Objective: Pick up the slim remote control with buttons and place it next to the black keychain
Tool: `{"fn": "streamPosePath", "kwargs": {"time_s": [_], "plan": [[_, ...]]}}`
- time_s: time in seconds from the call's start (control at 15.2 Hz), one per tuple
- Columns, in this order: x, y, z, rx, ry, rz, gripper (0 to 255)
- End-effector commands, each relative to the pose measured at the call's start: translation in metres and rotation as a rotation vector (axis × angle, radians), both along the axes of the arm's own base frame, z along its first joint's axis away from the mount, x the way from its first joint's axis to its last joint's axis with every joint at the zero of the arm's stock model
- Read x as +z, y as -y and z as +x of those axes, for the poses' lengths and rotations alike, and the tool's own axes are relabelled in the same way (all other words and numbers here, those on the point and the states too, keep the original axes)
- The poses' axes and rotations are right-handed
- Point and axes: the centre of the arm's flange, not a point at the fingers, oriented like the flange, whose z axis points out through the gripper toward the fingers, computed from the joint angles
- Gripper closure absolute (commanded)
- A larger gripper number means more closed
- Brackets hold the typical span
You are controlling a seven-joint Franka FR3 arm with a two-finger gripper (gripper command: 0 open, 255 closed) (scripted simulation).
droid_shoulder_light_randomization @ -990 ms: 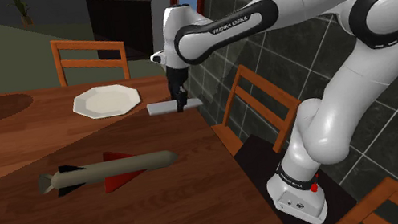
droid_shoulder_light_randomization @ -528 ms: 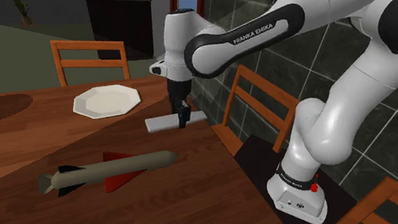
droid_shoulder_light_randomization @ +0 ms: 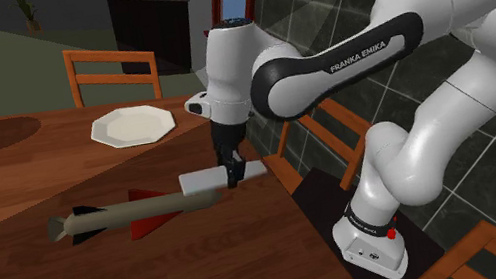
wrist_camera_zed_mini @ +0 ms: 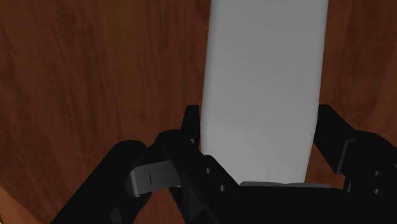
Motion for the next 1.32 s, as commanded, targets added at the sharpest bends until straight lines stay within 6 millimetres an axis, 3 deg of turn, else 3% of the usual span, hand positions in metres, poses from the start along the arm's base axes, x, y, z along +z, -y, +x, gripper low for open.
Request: {"fn": "streamPosePath", "kwargs": {"time_s": [0.0,1.25], "plan": [[0.000,-0.018,-0.019,-0.002,0.000,0.000,255],[0.001,-0.196,-0.196,-0.002,0.000,0.000,255]]}}
